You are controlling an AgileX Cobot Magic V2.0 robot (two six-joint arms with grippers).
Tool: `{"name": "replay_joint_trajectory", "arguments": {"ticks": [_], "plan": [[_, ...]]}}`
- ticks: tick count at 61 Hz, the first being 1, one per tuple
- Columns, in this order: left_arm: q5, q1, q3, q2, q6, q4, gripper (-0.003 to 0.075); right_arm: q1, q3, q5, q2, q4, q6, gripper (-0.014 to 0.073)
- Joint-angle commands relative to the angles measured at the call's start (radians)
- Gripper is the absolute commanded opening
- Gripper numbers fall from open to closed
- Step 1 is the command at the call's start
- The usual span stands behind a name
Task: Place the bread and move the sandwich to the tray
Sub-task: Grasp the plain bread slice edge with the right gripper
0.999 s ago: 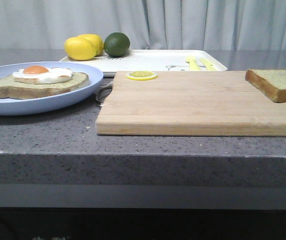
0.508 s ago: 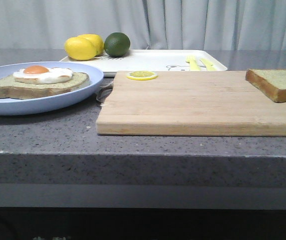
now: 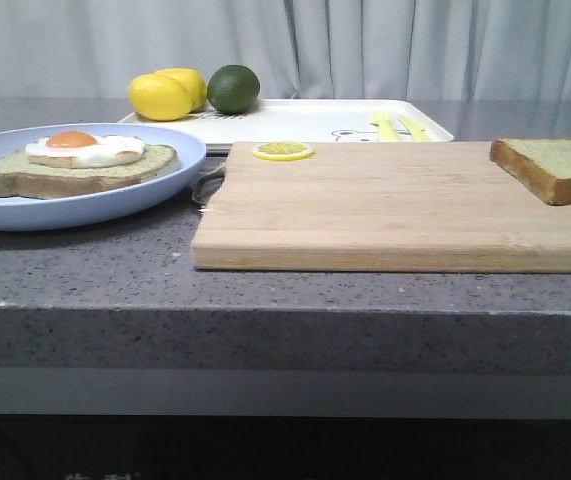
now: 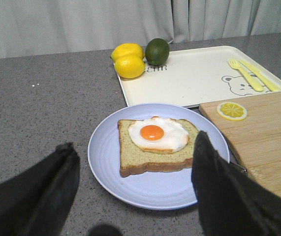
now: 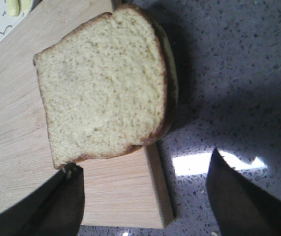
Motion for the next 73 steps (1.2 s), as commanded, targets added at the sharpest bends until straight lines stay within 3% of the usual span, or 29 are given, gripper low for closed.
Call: {"name": "replay_joint_trajectory", "arguments": {"ticks": [1,26,56,65,73], "plan": [[-0.089,-0.01,-0.03,0.014,0.0,0.0,0.0474,-0.006,-0.031,-0.002,0.016,0.073,-0.035,0.0527],[-0.089,-0.01,-0.03,0.014,0.0,0.0,0.0473,-0.006,-0.032,0.086,0.232,0.321,-0.263,0.0527],[-0.089,-0.01,-0.03,0.014,0.0,0.0,0.0473,0.019,-0.032,0.161,0.321,0.369,-0.321,0.0526],[-0.089,-0.01,-0.03,0.014,0.0,0.0,0.0473,0.037,-0.032,0.161,0.315,0.359,-0.32,0.0457],[-0.089,-0.01,-0.03,0.014,0.0,0.0,0.0473,0.037,-0.032,0.161,0.295,0.358,-0.306,0.0331]]}}
